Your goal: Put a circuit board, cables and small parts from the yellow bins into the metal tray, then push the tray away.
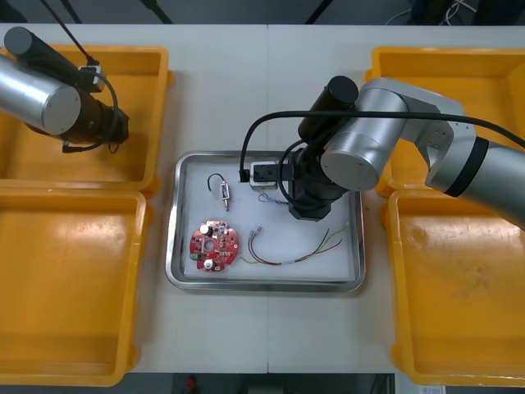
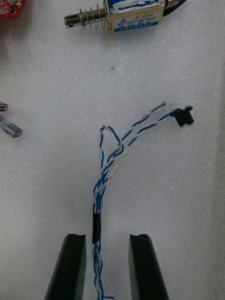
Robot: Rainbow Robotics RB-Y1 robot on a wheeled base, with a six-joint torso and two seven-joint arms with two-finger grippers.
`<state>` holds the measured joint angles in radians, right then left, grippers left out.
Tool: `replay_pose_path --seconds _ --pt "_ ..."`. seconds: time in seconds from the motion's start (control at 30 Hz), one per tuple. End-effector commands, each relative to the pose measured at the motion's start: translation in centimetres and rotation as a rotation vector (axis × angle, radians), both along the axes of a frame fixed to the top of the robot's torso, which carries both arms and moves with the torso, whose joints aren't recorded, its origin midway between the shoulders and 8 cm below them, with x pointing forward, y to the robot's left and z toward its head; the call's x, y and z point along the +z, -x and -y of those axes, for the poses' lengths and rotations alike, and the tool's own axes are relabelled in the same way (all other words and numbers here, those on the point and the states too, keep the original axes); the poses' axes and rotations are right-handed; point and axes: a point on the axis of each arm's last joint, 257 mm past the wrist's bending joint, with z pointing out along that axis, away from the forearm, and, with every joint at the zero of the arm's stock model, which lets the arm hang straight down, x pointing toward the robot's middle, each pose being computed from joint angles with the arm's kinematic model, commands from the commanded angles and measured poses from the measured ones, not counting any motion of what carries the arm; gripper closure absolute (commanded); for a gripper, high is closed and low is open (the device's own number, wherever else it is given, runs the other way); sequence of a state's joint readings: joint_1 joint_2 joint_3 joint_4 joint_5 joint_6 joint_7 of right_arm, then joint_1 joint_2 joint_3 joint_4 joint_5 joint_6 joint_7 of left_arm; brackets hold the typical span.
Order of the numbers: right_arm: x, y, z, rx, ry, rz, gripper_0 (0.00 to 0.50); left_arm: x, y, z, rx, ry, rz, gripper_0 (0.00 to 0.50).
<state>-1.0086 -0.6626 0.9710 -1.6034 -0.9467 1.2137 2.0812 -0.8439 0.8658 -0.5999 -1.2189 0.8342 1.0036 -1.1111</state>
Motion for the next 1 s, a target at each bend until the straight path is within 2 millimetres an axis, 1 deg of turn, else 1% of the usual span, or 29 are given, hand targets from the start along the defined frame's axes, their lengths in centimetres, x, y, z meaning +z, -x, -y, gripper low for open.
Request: replay_pose_path --seconds 0.03,0.07,0.13,0.17,0.2,0.23,0.27,0.3,0.33,0.63,0.7,0.77,0.83,0.87,0.93,1.0 --pt "1.4 -0.2 -1.7 0.027 -0.014 0.027 0.026 2.2 -1.1 0.3 0.014 0.007 0.04 0.0" --pt "1.5 -0.3 -1.5 0.022 -0.017 0.025 0.0 1.9 -1.0 0.3 0.01 0.0 0.036 0.0" --pt "1.7 -0.4 -1.4 0.016 -0.021 0.025 0.0 1.7 -1.1 0.5 0.002 -0.004 0.04 0.0" --pt "1.9 -0.5 -1.4 0.009 -0.025 0.025 0.0 1.7 -1.1 0.6 -0.001 -0.005 0.044 0.016" --pt "2.0 -0.5 -1.3 0.006 -0.026 0.024 0.0 1.8 -1.1 0.6 -0.003 -0.004 0.045 0.046" --pt "2.4 -0.5 -1.3 0.002 -0.029 0.022 0.0 1.8 -1.2 0.6 -0.005 -0.007 0.047 0.158" --pt "2.9 -0.5 -1.3 -0.004 -0.033 0.022 0.0 1.8 -1.2 0.6 -0.007 -0.007 0.046 0.324" --pt "3.2 -0.5 -1.2 -0.009 -0.031 0.02 0.0 1.8 -1.2 0.6 -0.005 -0.006 0.046 0.397" --pt "3.7 -0.5 -0.9 -0.018 -0.028 0.017 0.0 1.8 -1.2 0.6 -0.007 -0.007 0.046 0.497" --pt "8.2 0.5 0.4 -0.103 -0.088 -0.068 0.0 1.8 -1.2 0.6 -0.017 -0.016 0.046 0.5" --pt "9.7 0.7 1.0 -0.133 -0.12 -0.086 0.0 1.8 -1.1 0.7 -0.019 -0.015 0.045 0.5" --pt "10.7 0.9 1.5 -0.174 -0.142 -0.099 0.0 2.3 -1.2 0.6 -0.021 -0.014 0.051 0.5" --pt "12.1 1.3 2.3 -0.226 -0.155 -0.097 0.0 3.6 -1.1 0.6 -0.017 -0.009 0.053 0.5" --pt "12.4 1.4 2.6 -0.245 -0.157 -0.098 0.0 3.9 -1.0 0.5 -0.013 -0.005 0.049 0.5" --pt "13.6 2.0 3.8 -0.308 -0.16 -0.101 0.0 5.4 -0.4 0.4 -0.004 0.005 0.034 0.5" --pt "14.2 2.5 4.6 -0.35 -0.163 -0.105 0.0 6.0 0.0 0.6 -0.006 0.005 0.02 0.5"
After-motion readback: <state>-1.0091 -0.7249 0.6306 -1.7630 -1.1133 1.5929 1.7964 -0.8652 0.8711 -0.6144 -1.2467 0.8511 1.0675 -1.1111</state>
